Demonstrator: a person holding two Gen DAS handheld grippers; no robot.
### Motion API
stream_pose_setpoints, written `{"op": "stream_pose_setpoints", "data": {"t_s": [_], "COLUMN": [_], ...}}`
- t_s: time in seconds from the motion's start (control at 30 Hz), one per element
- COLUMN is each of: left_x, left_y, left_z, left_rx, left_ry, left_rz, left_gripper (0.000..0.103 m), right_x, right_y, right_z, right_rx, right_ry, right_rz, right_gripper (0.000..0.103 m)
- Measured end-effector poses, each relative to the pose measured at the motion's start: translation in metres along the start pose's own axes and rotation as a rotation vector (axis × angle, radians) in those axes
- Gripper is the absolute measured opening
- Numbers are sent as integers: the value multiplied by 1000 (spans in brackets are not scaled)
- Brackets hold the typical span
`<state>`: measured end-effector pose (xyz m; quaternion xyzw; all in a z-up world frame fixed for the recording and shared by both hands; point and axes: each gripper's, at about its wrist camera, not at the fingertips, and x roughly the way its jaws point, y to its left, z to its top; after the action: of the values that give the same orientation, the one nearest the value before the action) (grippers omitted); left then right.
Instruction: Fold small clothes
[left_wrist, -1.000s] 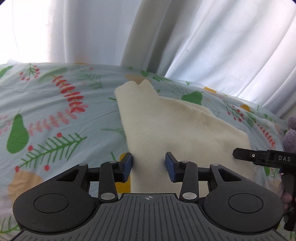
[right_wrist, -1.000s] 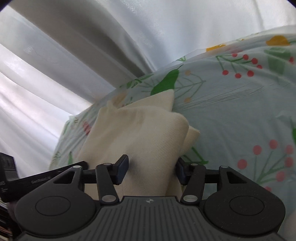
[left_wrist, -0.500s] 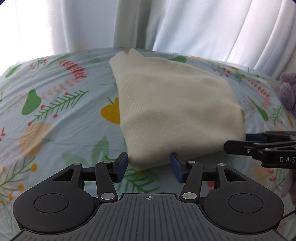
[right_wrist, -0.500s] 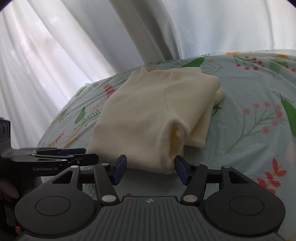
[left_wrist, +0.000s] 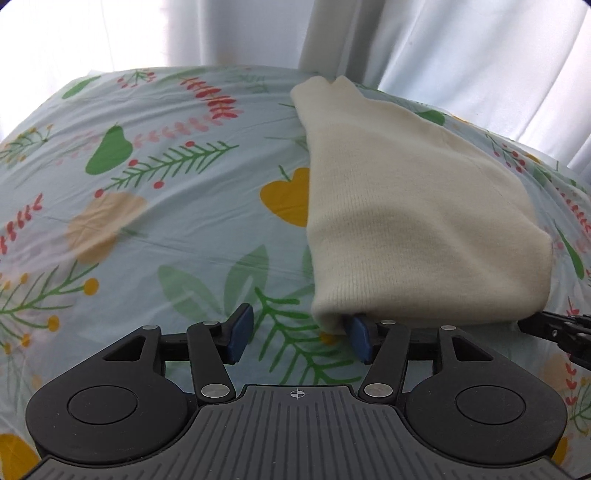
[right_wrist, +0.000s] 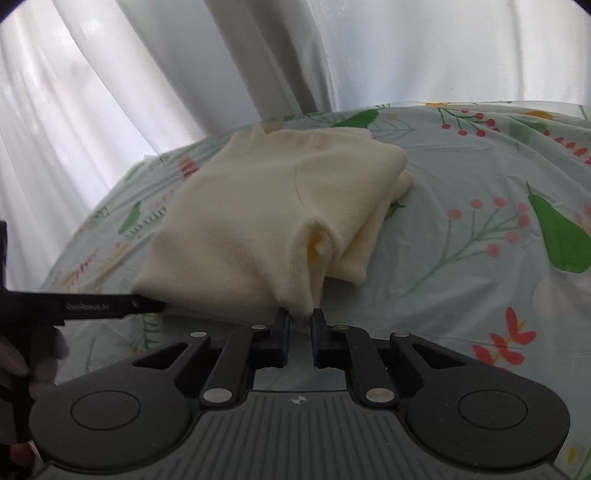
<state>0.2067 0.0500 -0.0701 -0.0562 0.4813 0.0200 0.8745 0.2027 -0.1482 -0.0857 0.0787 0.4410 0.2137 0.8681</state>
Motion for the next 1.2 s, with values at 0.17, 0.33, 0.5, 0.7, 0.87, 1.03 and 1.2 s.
{"op": "stream_pose_setpoints", "data": {"t_s": [0.17, 0.33, 0.5, 0.7, 0.87, 1.03, 1.2], "left_x": [-4, -22, -43, -21, -1, 6, 4], "left_y": [-7, -14, -20, -26, -30, -33, -23], "left_z": [-2, -2, 5, 16, 10, 8, 7], "left_rx": [29, 58, 59, 75, 77, 121, 113], "left_ry": [-2, -12, -83, -76, -46, -55, -37], "left_rz": [34, 60, 42, 68, 71, 94, 80], "left_gripper": [61, 58, 59, 60, 62, 71, 77], "right_x": [-5, -35, -27, 16, 17, 19, 20], "right_y": [-8, 5, 36, 45, 39, 40, 45], "right_z": [-1, 12, 21, 14, 14, 12, 9], "right_rx": [5, -23, -81, -180, -225, -285, -341], "right_ry": [19, -53, -94, -44, -37, -41, -43], "right_rz": [-103, -93, -1, -97, -118, -127, -156], "right_gripper": [0, 4, 21, 12, 0, 0, 0]}}
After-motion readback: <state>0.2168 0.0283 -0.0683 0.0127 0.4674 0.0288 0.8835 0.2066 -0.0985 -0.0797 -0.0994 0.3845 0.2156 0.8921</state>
